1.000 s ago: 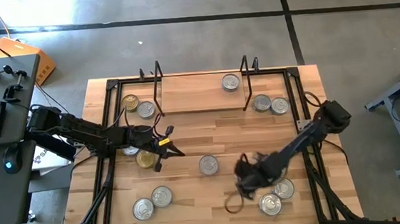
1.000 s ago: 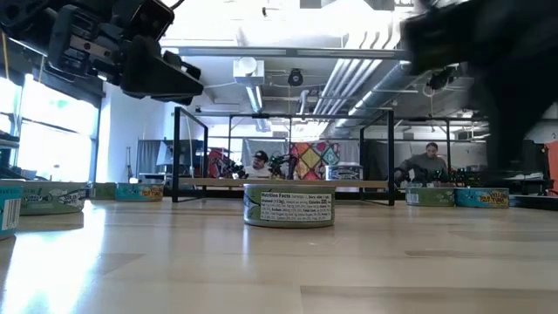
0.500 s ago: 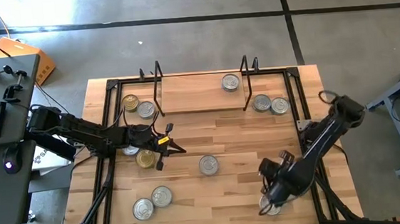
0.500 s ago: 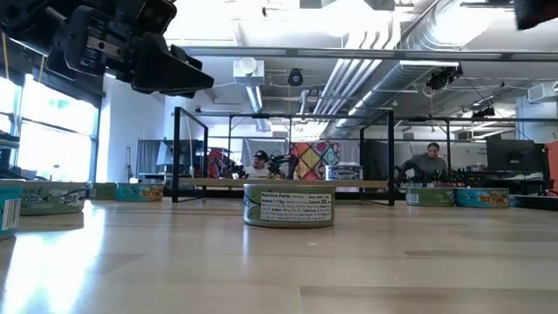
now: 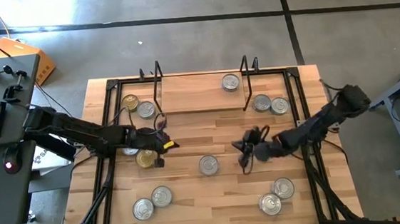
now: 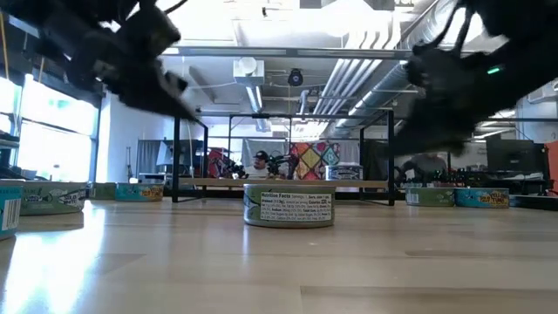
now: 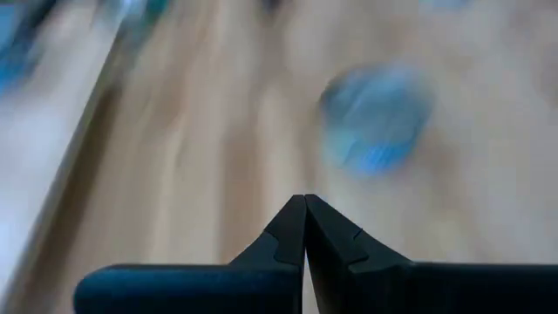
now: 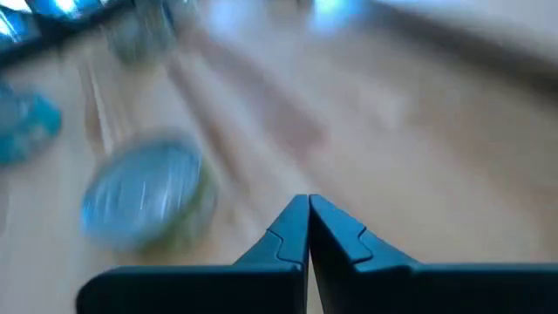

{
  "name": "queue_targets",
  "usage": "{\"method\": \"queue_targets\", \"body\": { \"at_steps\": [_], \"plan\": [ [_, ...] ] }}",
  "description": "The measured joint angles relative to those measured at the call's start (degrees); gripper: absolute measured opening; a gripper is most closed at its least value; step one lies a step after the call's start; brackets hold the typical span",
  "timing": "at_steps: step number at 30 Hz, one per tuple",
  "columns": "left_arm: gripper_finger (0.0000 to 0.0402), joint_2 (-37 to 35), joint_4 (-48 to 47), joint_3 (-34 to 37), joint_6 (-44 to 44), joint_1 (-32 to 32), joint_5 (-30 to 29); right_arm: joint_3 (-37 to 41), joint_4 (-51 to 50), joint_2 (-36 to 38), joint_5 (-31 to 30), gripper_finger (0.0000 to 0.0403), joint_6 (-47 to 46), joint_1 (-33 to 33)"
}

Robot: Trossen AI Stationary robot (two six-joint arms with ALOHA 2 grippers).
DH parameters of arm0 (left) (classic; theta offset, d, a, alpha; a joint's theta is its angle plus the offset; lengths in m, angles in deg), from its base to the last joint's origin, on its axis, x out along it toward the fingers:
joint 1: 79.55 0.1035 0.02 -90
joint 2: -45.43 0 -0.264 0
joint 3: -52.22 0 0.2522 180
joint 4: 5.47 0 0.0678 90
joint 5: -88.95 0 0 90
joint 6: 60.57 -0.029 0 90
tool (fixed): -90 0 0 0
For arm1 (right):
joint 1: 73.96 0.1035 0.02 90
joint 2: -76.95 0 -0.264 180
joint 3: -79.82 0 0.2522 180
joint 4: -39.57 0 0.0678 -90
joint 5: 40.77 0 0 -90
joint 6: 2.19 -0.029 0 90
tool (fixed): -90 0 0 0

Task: Stack canned seafood by type on shelf
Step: Put the blue tuna can on the shelf aligned with the other blue tuna can

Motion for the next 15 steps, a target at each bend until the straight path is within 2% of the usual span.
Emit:
{"method": "queue_targets", "body": {
  "at_steps": [3,5,9,15],
  "plan": [
    [0.0000,-2.7,-22.8,-6.2,7.5,-2.2,-10.0,1.4,16.6,-3.9,0.0,0.0000,11.8,-4.7],
    [0.0000,-4.2,-34.6,-9.4,13.7,-3.5,-12.6,1.4,24.3,-6.7,0.3,0.0000,17.6,-7.0],
    [0.0000,-6.9,-51.2,-12.4,28.5,-5.7,-12.8,-0.6,33.4,-12.4,0.4,0.0000,22.4,-10.1],
    [0.0000,-10.6,-65.1,-10.5,56.3,-8.4,-11.8,-7.5,33.8,-21.2,1.8,0.0001,21.9,-11.8]
  ]
}}
